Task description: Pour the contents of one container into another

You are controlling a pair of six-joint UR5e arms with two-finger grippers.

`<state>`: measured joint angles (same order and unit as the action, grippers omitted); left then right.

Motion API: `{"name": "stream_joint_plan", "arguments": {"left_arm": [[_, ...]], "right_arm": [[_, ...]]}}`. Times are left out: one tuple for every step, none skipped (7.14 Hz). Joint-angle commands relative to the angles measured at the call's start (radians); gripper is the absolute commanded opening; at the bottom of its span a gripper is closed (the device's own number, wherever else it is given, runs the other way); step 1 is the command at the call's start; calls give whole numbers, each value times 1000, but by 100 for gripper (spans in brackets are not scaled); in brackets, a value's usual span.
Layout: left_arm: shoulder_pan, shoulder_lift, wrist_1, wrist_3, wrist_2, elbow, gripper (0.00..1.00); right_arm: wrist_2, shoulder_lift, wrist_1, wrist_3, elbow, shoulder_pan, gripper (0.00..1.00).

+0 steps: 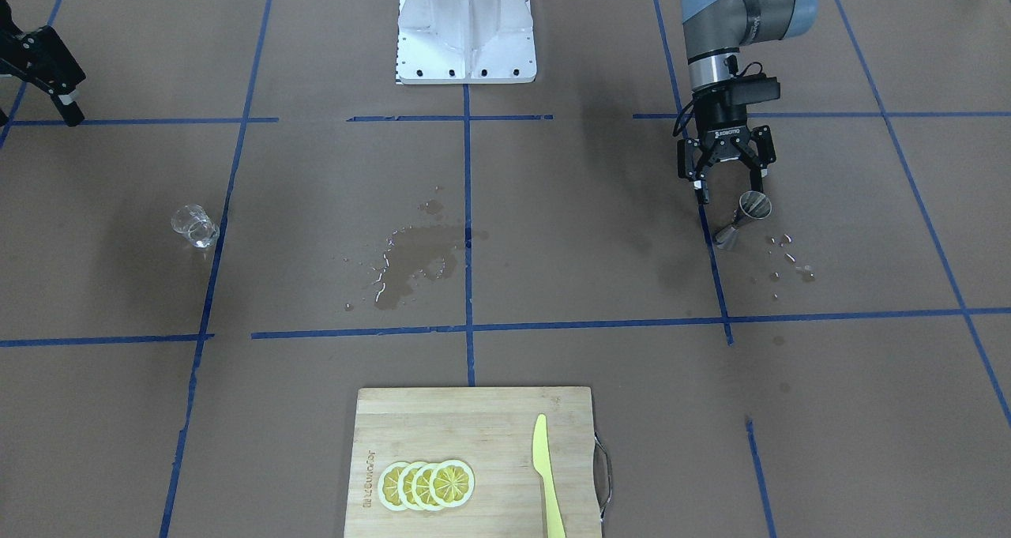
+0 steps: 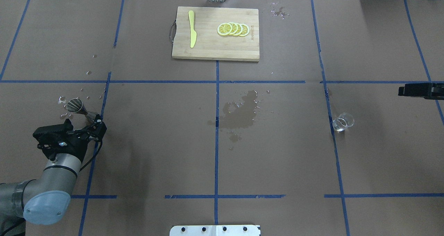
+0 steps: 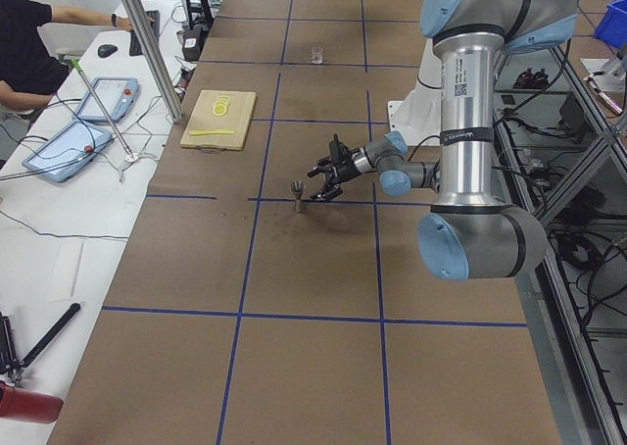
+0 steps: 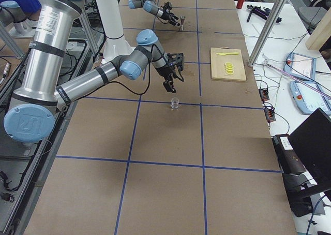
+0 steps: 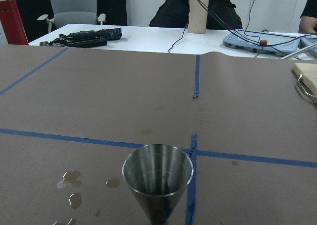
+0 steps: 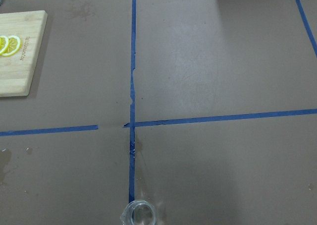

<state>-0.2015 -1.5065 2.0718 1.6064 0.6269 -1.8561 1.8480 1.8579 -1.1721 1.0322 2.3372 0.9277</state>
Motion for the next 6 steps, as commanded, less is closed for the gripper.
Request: {"name": "stream_joint_plan", "arguments": {"left_arm": [[1,-43,-1,1,-36,69,99],[1,-58,-1,0,-38,101,99],[1,-66,-1,0,-48,113,96],[1,-64,-1,0,-50,118,94],[-1,-63,-1,0,-52,120,92],[-4,-61,-1,0,-62,123,90]], "right_arm": [[-88,30,64,46,1,-75,99],[-101,44,80,48,1,-85,99],[-108,46,81,48,1,-93,99],[-139,47,81,69,1,-124,99],[-185,47,81,101,1,-165,100],[-205,47,81,107,1,-187,100]]}}
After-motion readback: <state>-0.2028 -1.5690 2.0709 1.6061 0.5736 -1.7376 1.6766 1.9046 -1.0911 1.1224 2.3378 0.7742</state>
